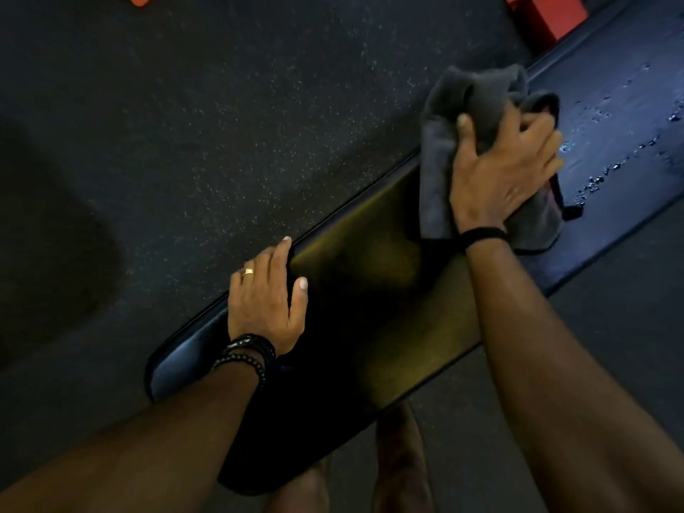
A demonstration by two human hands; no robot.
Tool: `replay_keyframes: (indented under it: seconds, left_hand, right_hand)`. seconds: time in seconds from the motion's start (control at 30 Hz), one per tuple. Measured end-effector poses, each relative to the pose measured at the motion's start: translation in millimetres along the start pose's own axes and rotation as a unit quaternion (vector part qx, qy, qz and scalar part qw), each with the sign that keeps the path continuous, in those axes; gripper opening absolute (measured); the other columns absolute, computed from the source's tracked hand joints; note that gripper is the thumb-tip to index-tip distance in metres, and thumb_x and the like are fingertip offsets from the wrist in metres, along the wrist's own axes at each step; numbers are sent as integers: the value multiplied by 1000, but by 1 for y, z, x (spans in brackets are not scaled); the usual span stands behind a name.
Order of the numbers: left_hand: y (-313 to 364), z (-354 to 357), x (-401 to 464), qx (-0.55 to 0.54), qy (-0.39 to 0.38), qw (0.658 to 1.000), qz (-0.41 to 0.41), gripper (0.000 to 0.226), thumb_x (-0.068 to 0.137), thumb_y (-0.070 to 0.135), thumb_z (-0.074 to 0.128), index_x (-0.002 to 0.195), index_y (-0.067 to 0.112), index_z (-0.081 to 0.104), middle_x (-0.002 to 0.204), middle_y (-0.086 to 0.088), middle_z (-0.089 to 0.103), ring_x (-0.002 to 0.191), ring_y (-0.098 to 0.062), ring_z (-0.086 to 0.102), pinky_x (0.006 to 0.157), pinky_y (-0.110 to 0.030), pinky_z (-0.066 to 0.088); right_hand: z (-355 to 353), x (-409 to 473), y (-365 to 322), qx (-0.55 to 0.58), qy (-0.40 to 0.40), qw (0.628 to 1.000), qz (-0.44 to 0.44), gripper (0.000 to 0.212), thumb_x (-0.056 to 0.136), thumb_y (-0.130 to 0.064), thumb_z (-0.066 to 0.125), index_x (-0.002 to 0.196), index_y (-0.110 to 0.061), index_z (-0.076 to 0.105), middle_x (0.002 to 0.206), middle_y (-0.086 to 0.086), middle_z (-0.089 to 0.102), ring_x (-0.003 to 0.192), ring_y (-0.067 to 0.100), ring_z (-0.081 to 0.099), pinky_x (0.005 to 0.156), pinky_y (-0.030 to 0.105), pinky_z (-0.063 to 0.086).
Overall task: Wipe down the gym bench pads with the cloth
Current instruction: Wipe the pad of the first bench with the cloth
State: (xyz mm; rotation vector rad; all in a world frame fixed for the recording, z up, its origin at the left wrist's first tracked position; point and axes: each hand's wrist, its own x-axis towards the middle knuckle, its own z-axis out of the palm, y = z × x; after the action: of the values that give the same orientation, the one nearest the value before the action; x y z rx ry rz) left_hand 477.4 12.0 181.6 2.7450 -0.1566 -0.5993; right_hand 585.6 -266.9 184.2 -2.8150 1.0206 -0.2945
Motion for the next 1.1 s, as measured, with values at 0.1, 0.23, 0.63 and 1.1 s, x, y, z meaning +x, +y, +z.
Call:
replay_keyframes:
  seconds: [0.1,0.23,0.63,1.1]
  left_hand:
    - [-2,0,-2,0,-5,1000,-5,60,94,44,29,144,11,37,133,-11,54,110,-28,53,89,-45,41]
    - [0,-2,-1,10,-11,1000,-10,57,93,43,31,137,8,41,126,-16,57,105,-35,55,86,-46,43]
    - [0,-6,-2,-12,-25,999,-19,61,93,45,30,145,13,35,132,-10,54,110,-31,54,89,-47,42]
    - [0,-7,-2,1,-32,999,-15,62,93,44,29,145,11,36,131,-11,54,109,-31,53,89,-48,42]
  right_hand:
    - [-3,-40,-23,62,-45,990,-122,40,93,-49,52,111,-15,64,120,11,56,114,25,42,98,40,26]
    - [-11,-115,-18,137,-175,890,-398,37,90,-39,64,116,-13,65,125,13,59,123,30,49,113,52,26]
    - [4,-41,-53,59,-161,932,-319,30,87,-49,55,82,-20,61,81,3,63,84,25,58,97,44,39]
    - [1,-38,-21,155,-126,953,-227,33,81,-49,62,96,-19,58,97,2,60,97,21,52,93,39,33]
